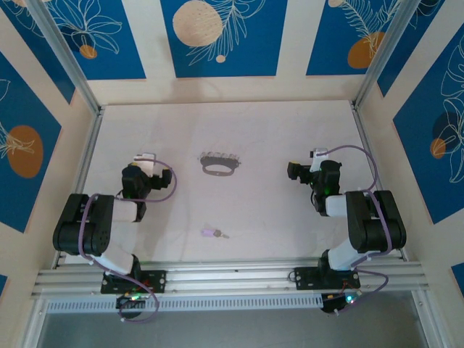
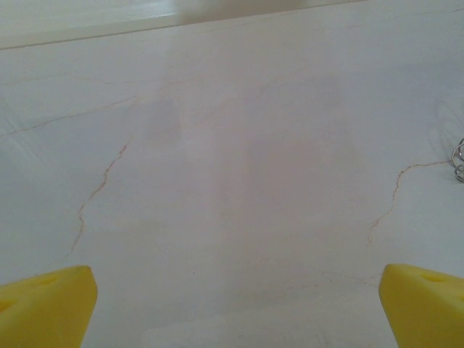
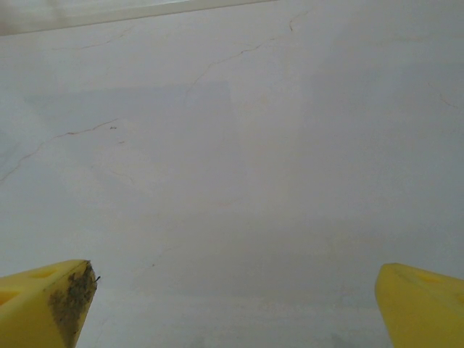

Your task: Put the keys on the keyring

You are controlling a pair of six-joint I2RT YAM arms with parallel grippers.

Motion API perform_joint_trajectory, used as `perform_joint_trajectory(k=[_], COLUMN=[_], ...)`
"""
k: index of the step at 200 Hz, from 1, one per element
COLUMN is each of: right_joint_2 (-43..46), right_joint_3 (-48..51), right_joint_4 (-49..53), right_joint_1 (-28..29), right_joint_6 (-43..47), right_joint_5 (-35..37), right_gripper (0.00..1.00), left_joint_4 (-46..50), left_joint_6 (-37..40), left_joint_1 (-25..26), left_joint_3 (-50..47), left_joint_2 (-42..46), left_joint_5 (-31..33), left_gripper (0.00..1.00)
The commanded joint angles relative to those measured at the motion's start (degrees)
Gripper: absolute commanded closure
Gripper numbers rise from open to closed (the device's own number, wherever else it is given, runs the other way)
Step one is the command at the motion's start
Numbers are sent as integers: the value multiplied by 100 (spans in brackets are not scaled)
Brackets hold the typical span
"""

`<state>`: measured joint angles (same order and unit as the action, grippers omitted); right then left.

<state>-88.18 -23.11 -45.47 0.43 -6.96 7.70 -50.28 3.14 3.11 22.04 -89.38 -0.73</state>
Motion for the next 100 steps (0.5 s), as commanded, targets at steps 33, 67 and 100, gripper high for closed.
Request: perform_joint_trajectory(k=[33,67,100], right_joint_2=[97,83,119], right_joint_3=[-35,-70,-19], right_joint_4=[-155,-84,-166], right_joint_1=[28,-19,-16], right_joint_6=[62,36,58], right_joint_5=[100,12,-18], right_gripper=[1,1,3], left_joint_4=[-151,-85,-202], left_joint_6=[-68,-57,13], left_joint_1=[-75,-76,-66], left_joint_3=[11,59,-23], left_joint_2=[13,0,54], left_joint_5=[-138,-120,-354], left_gripper=[0,0,0])
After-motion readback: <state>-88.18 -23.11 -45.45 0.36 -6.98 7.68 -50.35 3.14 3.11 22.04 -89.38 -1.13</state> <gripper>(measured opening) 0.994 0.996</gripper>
